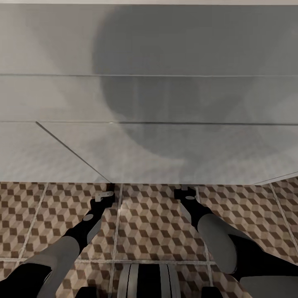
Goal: Take the four mousetraps from the cabinet in the bathroom and place them on the bathroom floor. Make sure all four end up on the same floor surface, and ensure that at least two of them are either under or directly next to the same bathroom sink.
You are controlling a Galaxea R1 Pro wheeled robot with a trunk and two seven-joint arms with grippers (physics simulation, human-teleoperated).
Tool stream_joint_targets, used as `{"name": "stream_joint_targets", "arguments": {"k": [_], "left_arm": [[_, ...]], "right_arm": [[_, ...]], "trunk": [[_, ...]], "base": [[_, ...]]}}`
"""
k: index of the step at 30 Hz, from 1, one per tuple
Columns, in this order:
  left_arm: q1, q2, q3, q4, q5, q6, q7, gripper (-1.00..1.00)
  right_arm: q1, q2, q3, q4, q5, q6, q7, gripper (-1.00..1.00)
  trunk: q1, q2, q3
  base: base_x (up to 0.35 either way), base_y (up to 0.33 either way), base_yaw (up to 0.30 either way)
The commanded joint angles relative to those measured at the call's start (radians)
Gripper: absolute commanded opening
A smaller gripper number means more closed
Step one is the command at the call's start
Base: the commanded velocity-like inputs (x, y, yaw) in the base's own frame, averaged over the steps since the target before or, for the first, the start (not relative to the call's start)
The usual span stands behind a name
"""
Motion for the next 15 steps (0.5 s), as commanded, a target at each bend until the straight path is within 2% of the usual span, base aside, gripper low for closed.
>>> {"name": "stream_joint_targets", "arguments": {"k": [1, 15], "left_arm": [[0.0, 0.001, -0.009, -0.001, 0.005, -0.003, 0.008, -1.0], [0.0, 0.001, -0.009, -0.009, 0.005, -0.001, 0.008, -1.0]], "right_arm": [[-0.001, 0.001, -0.008, 0.001, 0.008, -0.003, -0.002, -1.0], [-0.001, -0.004, -0.01, 0.001, 0.006, 0.001, -0.001, -1.0]], "trunk": [[0.0, 0.0, 0.0], [0.0, 0.0, 0.0]], "base": [[0.0, 0.0, 0.0], [0.0, 0.0, 0.0]]}}
